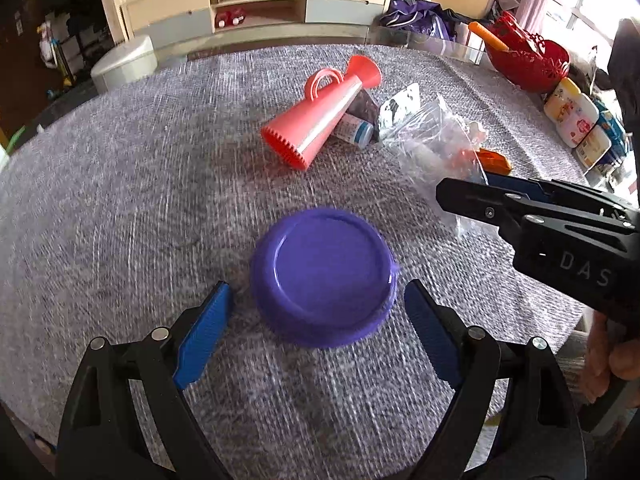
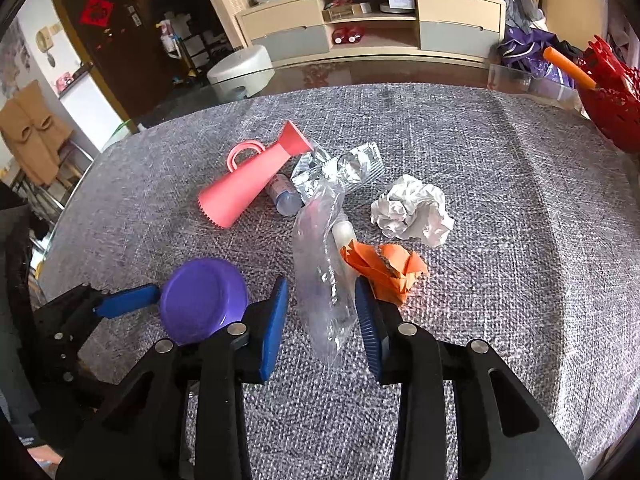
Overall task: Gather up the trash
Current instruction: 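Grasp the purple lid with the left tool while the right tool grasps the clear plastic bag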
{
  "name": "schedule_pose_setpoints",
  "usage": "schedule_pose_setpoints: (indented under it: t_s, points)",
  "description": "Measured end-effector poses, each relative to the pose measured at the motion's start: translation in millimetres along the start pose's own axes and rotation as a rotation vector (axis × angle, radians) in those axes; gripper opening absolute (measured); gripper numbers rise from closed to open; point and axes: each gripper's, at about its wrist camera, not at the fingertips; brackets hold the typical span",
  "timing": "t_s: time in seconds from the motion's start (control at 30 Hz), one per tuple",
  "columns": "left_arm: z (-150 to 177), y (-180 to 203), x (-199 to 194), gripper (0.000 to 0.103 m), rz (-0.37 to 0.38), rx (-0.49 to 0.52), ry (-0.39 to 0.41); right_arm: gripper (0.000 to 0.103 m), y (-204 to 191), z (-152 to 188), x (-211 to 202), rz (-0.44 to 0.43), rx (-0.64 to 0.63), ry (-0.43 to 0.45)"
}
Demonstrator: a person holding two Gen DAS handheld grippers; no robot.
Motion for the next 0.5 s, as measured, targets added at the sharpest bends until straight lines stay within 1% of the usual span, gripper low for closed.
schedule_pose_setpoints:
  t_s: [0.07,0.23,0.3,0.33,0.37,0.5]
  points:
    - [-3,1,2,0.082,-0.012,0.008,0.005,0.028,0,-1,1,-0.006,0.002,-0.001]
    - [-9,6,5,0.082,-0.034,0.025,0.023,0.024,-1,-3,3,-0.009,-0.001,0.001]
    - [-10,10,7,0.080,-0.062,0.042,0.031,0.023,0,-3,3,-0.015,0.002,0.004]
    - [-10,11,6,0.075,-0.060,0.047,0.037,0.022,0,-3,2,-0.018,0.003,0.006]
    - [-9,11,5,0.073,-0.056,0.052,0.040,0.022,1,-3,2,-0.019,0.003,0.009]
    - [-6,11,4,0.072,-0.054,0.066,0.047,0.021,3,0,-3,-0.019,-0.002,0.019]
Point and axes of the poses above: each gripper's, at about its wrist camera, not at the fingertips, and x roughly the way its jaws point, y to its right, z to its underside, and after that the axes turned 15 degrees about -y, right-handed
